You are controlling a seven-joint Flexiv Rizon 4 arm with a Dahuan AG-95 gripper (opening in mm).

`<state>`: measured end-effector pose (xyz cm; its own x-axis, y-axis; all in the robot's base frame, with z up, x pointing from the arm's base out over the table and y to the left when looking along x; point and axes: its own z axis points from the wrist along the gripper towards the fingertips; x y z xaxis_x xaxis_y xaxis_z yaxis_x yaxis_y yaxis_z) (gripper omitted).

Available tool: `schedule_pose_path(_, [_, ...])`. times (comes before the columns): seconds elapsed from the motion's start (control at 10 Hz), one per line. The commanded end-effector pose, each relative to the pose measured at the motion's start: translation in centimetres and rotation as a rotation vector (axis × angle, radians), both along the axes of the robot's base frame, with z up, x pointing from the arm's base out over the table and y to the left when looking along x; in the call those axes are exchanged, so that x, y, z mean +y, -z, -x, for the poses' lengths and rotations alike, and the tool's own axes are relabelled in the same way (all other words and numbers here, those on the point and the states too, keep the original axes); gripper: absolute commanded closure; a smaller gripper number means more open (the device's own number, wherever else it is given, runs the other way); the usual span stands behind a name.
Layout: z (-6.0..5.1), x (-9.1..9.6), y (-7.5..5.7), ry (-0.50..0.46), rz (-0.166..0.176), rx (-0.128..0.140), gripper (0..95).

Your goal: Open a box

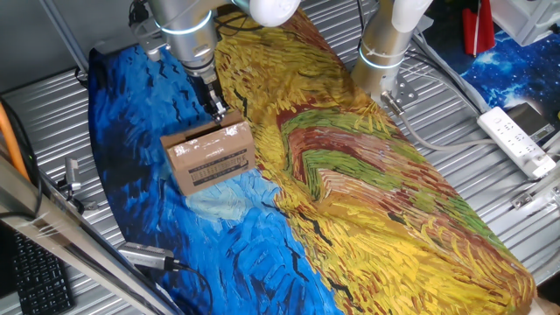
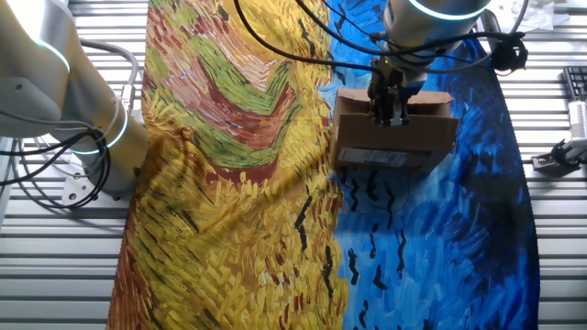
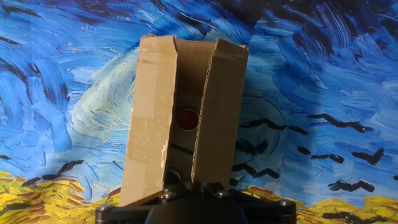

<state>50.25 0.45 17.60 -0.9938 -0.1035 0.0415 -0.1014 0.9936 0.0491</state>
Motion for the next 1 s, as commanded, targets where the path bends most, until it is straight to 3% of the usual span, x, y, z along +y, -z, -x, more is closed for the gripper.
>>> schedule_pose_path(0.1, [0.04, 0.03, -0.08, 0.0, 0.0, 0.0, 95.0])
schedule_pose_path(1.0, [-0.09, 0.13, -0.25, 0.003, 0.001, 0.001, 95.0])
